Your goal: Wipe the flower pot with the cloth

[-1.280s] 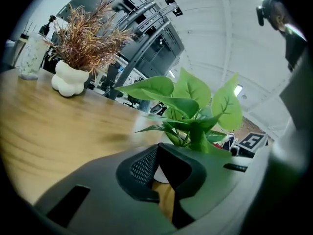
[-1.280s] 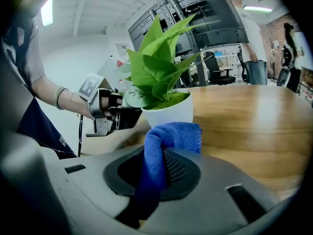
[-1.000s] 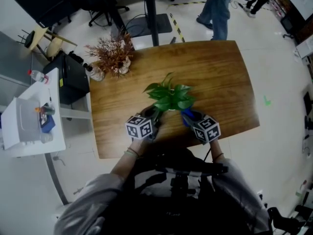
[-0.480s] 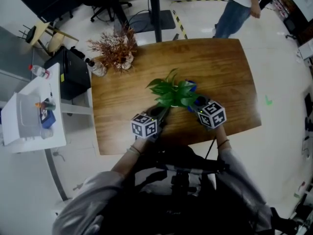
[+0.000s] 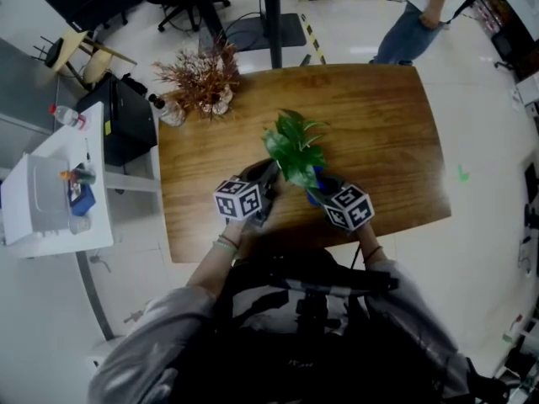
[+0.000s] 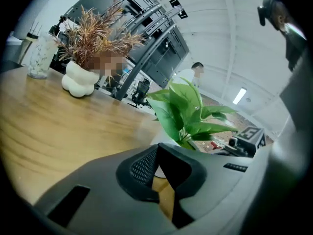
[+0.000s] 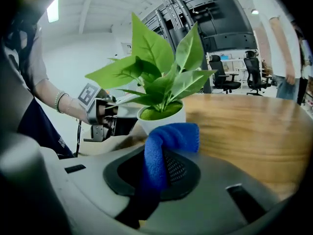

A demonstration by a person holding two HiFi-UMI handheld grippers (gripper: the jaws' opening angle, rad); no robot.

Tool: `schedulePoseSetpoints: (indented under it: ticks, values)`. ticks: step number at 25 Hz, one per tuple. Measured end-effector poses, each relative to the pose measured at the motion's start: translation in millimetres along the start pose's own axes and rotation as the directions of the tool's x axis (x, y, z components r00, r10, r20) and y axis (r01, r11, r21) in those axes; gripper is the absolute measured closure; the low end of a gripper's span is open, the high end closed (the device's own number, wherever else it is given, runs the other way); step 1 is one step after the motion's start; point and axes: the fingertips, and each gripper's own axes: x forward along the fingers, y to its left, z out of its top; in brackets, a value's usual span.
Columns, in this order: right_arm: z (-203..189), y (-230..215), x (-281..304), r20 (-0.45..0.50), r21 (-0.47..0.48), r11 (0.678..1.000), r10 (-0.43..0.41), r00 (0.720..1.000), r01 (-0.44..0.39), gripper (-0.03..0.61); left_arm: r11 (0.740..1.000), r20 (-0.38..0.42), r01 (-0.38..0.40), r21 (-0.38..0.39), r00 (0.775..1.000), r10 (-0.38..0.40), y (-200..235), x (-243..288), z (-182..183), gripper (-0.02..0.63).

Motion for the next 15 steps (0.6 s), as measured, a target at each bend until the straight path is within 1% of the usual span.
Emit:
schedulePoseSetpoints:
  ticks: [5,9,12,15]
  values:
    - [-12,11,22,-0.054,0.008,1.0,0.006,0.999,-0.005,0.522,1.0,0.029,-0.012,-0.005,1.0,0.012,9,4,13,0.607]
    - [-11,10,19,-0.043,0.024,1.0,0.008,0.999,-0.007,0.522,1.0,0.023,-0.008,-0.004,1.0,0.008,6,-1,10,0.607]
    - [-7,-2,0,-0.017,0.026,0.999,-0.035,0.999,0.036,0.522,1.0,0.021,0.007,-0.023,1.0,-0.006,-1,-8,1,0.607]
    - [0,-24,-16,0.003,0.013,0.996,-0.092,0.996,0.092,0.522,0.999,0.008,0.028,-0.043,1.0,-0.028,-10,-12,-12,0.607]
